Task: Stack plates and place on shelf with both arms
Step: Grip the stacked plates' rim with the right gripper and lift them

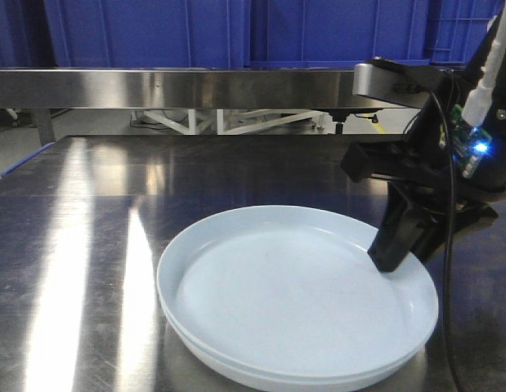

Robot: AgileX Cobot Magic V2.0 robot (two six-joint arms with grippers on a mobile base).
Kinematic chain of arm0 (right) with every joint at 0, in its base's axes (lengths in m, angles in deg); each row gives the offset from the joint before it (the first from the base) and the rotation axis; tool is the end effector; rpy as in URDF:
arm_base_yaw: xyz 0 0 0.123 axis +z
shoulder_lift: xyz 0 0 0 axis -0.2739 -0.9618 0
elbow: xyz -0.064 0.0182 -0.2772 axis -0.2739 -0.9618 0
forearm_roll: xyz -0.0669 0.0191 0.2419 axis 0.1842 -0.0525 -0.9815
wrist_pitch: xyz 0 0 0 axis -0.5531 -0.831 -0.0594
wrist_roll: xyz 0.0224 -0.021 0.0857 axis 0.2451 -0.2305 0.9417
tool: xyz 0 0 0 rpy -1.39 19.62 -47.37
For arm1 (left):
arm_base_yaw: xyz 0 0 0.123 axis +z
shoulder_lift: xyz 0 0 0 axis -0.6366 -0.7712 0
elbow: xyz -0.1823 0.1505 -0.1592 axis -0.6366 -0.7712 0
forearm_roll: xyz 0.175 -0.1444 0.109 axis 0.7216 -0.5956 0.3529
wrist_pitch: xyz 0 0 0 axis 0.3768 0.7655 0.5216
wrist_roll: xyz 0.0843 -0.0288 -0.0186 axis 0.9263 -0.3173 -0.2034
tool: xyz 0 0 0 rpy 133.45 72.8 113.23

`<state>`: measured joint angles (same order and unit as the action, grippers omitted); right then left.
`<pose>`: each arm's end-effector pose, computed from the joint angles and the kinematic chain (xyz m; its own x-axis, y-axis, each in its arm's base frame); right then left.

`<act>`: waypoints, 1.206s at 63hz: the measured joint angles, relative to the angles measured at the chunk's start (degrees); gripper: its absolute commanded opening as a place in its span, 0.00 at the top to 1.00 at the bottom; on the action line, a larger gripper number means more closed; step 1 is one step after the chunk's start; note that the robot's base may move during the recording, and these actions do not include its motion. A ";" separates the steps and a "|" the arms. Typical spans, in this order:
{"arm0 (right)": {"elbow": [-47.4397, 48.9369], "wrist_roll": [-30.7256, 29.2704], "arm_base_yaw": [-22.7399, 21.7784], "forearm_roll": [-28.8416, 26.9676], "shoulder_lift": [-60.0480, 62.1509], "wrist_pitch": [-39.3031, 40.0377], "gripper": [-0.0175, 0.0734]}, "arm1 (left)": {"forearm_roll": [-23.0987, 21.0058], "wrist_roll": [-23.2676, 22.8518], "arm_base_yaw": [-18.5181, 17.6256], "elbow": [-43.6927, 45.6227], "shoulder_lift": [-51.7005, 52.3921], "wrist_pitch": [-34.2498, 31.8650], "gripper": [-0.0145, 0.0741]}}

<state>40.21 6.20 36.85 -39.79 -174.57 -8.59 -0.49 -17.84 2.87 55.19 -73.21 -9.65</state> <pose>0.2653 0.1241 0.2027 -0.9337 -0.1863 -0.3057 -0.2727 0.9234 0.2700 0.1028 -0.0465 0.3041 -0.3438 0.1032 -0.9334 0.3392 0.9405 -0.0210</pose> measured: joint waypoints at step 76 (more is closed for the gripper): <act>-11.56 -0.50 0.00 1.71 47.14 14.76 0.75 | 0.00 0.00 0.00 0.00 0.00 0.00 0.74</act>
<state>28.65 5.70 36.85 -38.08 -127.42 6.17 -0.49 -17.84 2.87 55.19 -73.21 -9.65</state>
